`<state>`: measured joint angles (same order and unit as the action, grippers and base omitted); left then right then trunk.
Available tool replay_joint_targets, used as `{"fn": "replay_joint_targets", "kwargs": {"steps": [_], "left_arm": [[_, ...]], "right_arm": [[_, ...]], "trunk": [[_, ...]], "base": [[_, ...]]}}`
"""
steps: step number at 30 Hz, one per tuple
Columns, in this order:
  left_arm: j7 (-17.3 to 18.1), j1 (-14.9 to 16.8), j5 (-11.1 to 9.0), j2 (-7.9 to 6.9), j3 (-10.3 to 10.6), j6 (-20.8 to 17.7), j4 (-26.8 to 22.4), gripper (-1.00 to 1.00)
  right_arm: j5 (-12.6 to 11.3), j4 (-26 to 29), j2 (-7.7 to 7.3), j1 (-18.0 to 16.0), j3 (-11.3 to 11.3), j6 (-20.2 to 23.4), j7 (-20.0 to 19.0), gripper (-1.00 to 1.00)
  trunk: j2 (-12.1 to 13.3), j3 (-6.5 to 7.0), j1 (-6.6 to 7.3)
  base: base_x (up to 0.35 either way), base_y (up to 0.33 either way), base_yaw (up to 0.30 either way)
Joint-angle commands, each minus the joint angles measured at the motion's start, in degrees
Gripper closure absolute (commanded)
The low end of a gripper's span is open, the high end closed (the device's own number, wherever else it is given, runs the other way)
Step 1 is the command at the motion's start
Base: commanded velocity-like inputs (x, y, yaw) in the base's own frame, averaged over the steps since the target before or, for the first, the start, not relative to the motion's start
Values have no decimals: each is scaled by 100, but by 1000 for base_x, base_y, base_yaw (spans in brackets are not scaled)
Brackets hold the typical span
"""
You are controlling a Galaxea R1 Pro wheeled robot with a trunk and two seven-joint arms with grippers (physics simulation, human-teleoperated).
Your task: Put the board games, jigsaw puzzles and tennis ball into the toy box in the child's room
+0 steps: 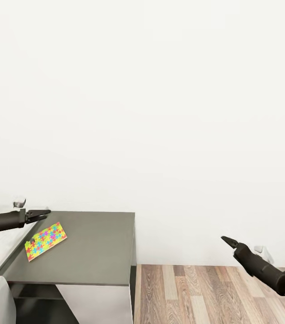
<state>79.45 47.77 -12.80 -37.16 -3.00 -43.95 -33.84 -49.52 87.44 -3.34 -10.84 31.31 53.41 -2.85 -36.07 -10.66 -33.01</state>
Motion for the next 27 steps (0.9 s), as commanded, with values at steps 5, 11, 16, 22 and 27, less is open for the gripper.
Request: {"fn": "replay_joint_targets", "kwargs": {"steps": [5, 11, 16, 22, 27], "left_arm": [[-235, 5, -12, 34, 1, -61, 0, -100], [-357, 10, -13, 85, 2, -61, -2, -100], [-384, 11, -12, 105, 1, -61, -3, -100], [-417, 12, -12, 112, 1, -61, -3, -100], [-621, 13, -12, 112, -2, -61, -3, -100]], "right_arm": [[34, 55, 0, -235, -458, 246, 1422, -100], [253, 178, 12, -406, -1138, 463, 3081, -100], [323, 291, 48, -448, -1577, 499, 4531, -100], [247, 385, 53, -453, -1677, 522, 4897, -100], [229, 406, 62, -454, -1693, 522, 4637, -100]], "trunk": [[-9, -10, -2], [-9, -10, -2], [-9, -10, -2], [-9, -10, -2], [-9, -10, -2]], "base": [[0, 0, 0], [0, 0, 0], [0, 0, 0], [0, 0, 0], [0, 0, 0]]}}
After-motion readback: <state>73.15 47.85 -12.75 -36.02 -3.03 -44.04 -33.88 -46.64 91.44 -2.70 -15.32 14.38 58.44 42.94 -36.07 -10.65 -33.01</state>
